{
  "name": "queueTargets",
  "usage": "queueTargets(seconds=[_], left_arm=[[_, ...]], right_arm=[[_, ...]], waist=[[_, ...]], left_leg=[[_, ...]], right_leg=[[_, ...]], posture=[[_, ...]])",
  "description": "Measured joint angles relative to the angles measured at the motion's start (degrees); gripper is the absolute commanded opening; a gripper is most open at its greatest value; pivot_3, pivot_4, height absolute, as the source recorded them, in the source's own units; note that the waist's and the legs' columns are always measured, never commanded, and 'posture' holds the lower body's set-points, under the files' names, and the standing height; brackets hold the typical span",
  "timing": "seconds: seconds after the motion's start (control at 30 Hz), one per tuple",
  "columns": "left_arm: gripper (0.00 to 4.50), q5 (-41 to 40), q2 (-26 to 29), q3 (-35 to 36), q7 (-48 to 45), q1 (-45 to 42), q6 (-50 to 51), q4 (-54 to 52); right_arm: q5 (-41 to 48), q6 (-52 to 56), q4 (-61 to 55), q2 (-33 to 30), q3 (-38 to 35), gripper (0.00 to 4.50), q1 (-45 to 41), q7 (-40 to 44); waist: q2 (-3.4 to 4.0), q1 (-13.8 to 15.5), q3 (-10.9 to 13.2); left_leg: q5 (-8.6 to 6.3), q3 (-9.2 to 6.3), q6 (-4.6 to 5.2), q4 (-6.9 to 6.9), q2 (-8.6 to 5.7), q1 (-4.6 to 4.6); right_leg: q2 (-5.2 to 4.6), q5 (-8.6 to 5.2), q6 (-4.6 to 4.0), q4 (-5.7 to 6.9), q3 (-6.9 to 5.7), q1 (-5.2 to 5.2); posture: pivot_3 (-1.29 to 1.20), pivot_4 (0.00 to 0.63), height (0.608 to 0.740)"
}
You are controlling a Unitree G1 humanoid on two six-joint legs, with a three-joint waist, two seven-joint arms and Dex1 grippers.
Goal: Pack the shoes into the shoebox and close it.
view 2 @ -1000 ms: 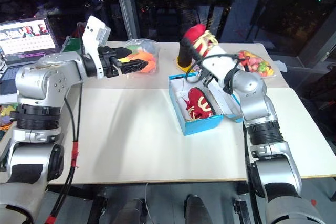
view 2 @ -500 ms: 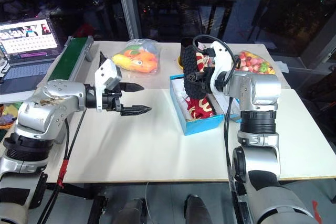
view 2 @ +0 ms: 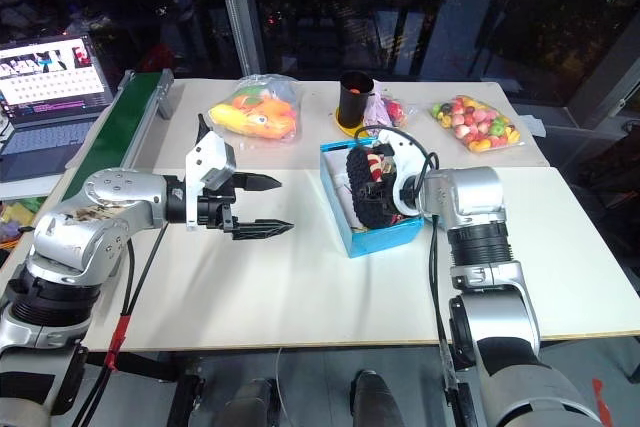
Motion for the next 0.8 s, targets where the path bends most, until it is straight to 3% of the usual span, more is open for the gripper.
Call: queueTargets(seconds=[0.3, 0.43, 0.63, 0.7, 0.8], left_arm=[[4.5, -0.08, -0.09, 0.6, 2.18, 2.72, 0.05, -1.18], [4.5, -0.09, -0.22, 0.66, 3.17, 3.53, 0.09, -2.32], [4.5, -0.15, -0.74, 0.69, 4.75, 4.28, 0.11, -2.96], [4.5, -0.19, -0.83, 0.68, 5.13, 4.51, 0.13, -3.06], [4.5, -0.21, -0.92, 0.68, 5.44, 4.63, 0.13, -3.73]], right_arm=[[-8.4, -19.4, 18.28, 0.79, 12.71, 0.48, -3.57, 8.6], [-12.56, -26.03, 26.99, 2.28, 15.26, 0.48, -6.68, 10.91], [-15.77, -30.94, 35.65, 4.59, 15.53, 0.48, -9.99, 11.87], [-16.12, -31.3, 37.05, 4.9, 15.44, 1.47, -10.61, 12.33], [-17.4, -31.14, 38.58, 5.21, 15.17, 2.41, -10.96, 13.57]], waist=[[-0.03, 0.41, -0.03], [-0.13, 0.33, -0.12], [-0.25, 0.17, -0.33], [-0.25, 0.18, -0.34], [-0.26, 0.21, -0.35]], left_leg=[[0.0, -0.02, 0.0, 0.01, -0.01, 0.26], [-0.02, -0.04, -0.01, -0.03, 0.0, 0.99], [-0.02, -0.04, -0.01, -0.03, 0.0, 1.27], [-0.02, -0.04, -0.01, -0.03, 0.0, 1.27], [-0.02, -0.04, -0.01, -0.03, 0.0, 1.18]], right_leg=[[0.0, -0.17, 0.28, -0.13, 0.01, 0.38], [0.02, -0.27, 0.44, -0.36, -0.02, 1.14], [0.03, -0.29, 0.44, -0.28, 0.02, 1.35], [0.03, -0.29, 0.44, -0.27, 0.03, 1.35], [0.03, -0.29, 0.44, -0.28, 0.03, 1.27]], posture=[[0.0, 0.15, 0.733], [0.0, 0.15, 0.733], [0.0, 0.15, 0.733], [0.0, 0.15, 0.733], [0.0, 0.15, 0.733]])
